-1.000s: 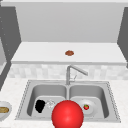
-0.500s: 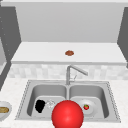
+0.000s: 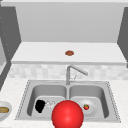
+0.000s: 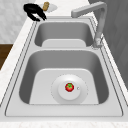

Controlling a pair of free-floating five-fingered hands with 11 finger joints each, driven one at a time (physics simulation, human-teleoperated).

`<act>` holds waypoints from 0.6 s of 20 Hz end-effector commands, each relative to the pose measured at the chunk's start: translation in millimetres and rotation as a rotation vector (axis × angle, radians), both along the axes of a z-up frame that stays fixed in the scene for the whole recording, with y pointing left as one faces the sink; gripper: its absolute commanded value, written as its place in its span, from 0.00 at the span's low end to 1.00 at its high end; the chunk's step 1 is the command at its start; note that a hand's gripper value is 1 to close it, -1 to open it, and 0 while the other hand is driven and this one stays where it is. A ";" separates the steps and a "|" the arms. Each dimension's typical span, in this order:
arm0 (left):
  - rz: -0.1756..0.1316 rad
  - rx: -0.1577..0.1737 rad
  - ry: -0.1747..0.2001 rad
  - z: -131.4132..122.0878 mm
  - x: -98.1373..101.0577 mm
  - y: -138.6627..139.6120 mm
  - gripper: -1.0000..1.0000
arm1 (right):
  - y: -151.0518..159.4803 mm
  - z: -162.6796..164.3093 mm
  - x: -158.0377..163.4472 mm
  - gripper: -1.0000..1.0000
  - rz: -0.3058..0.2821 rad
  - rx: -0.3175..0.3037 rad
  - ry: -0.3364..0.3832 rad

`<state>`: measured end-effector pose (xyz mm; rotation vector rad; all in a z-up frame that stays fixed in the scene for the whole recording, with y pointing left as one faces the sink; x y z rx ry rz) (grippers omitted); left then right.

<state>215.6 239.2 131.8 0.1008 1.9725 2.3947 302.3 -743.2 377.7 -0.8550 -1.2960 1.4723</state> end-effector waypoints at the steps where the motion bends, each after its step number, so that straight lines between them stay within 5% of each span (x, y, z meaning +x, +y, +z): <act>1: 0.000 0.000 0.000 0.0 0.0 0.0 0.50 | 13.4 3.1 6.0 0.00 0.000 -0.124 0.069; 12: 0.000 0.000 0.000 0.0 0.0 0.0 0.50 | 47.7 7.7 30.0 0.00 -0.011 -0.267 0.274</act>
